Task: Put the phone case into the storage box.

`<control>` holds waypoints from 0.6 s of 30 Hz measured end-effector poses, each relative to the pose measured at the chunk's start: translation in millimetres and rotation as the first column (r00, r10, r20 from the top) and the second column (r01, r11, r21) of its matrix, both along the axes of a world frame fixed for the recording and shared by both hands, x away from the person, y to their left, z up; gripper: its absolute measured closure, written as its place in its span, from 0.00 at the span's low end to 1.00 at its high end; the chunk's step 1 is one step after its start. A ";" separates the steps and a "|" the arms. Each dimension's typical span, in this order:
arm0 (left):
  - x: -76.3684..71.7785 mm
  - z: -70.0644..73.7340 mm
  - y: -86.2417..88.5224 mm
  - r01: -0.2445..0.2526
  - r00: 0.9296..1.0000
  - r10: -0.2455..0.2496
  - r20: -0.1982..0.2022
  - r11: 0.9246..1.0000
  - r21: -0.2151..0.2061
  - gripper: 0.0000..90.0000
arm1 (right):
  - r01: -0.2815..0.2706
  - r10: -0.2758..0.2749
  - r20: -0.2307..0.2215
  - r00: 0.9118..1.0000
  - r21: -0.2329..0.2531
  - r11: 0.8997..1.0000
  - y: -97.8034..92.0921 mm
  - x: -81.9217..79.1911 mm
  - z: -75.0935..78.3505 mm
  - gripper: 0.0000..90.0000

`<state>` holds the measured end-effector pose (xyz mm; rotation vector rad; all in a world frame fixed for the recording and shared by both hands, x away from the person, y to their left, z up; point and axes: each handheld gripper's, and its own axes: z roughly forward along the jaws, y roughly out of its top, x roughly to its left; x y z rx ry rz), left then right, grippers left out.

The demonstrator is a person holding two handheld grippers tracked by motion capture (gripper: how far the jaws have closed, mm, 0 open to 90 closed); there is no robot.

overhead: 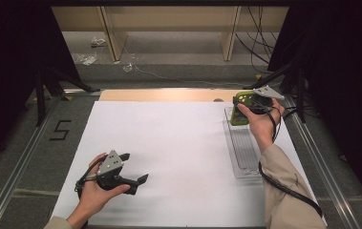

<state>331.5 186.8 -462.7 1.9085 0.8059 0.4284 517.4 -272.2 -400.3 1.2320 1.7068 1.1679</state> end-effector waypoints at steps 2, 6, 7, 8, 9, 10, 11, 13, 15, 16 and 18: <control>-0.1 0.0 -0.2 0.001 1.000 -0.001 0.000 1.000 0.002 0.00 | 0.001 -0.001 -0.003 1.000 0.001 1.000 0.3 0.6 -0.7 0.18; -0.2 0.1 -0.4 0.002 1.000 -0.002 0.001 1.000 0.002 0.00 | 0.000 0.000 -0.008 1.000 -0.006 1.000 1.4 2.1 -2.6 0.18; -0.2 0.1 -0.3 0.001 1.000 -0.001 0.001 1.000 0.002 0.00 | 0.000 0.000 -0.009 1.000 -0.006 1.000 1.6 2.6 -3.0 0.18; -0.2 0.1 -0.2 0.001 1.000 -0.001 0.000 1.000 0.001 0.00 | 0.000 0.000 -0.011 1.000 -0.008 1.000 1.7 2.9 -3.3 0.18; -0.2 0.1 -0.2 0.001 1.000 -0.001 0.001 1.000 0.001 0.00 | 0.000 0.000 -0.012 1.000 -0.009 1.000 1.9 3.3 -3.6 0.18; -0.2 0.1 -0.2 0.001 1.000 -0.001 0.001 1.000 0.001 0.00 | 0.000 0.000 -0.013 1.000 -0.009 1.000 1.9 3.5 -3.7 0.18; -0.1 0.0 -0.2 0.001 1.000 -0.001 0.001 1.000 0.001 0.00 | 0.001 -0.001 -0.012 1.000 -0.008 1.000 1.8 3.7 -3.8 0.18; -0.1 -0.1 -0.3 0.001 1.000 -0.001 0.000 1.000 0.002 0.00 | 0.001 -0.002 -0.013 1.000 -0.010 1.000 1.5 4.1 -3.5 0.18; -0.1 -0.1 -0.3 0.001 1.000 -0.001 0.000 1.000 0.002 0.00 | 0.001 -0.001 -0.015 1.000 -0.007 1.000 1.6 4.5 -3.0 0.18; -0.1 -0.1 -0.3 0.001 1.000 -0.001 0.000 1.000 0.002 0.00 | 0.002 -0.002 -0.015 1.000 -0.008 1.000 1.7 4.8 -2.9 0.18; -0.1 0.0 -0.3 0.001 1.000 -0.001 0.001 1.000 0.002 0.00 | 0.002 -0.003 -0.015 1.000 -0.010 1.000 2.0 5.6 -2.7 0.18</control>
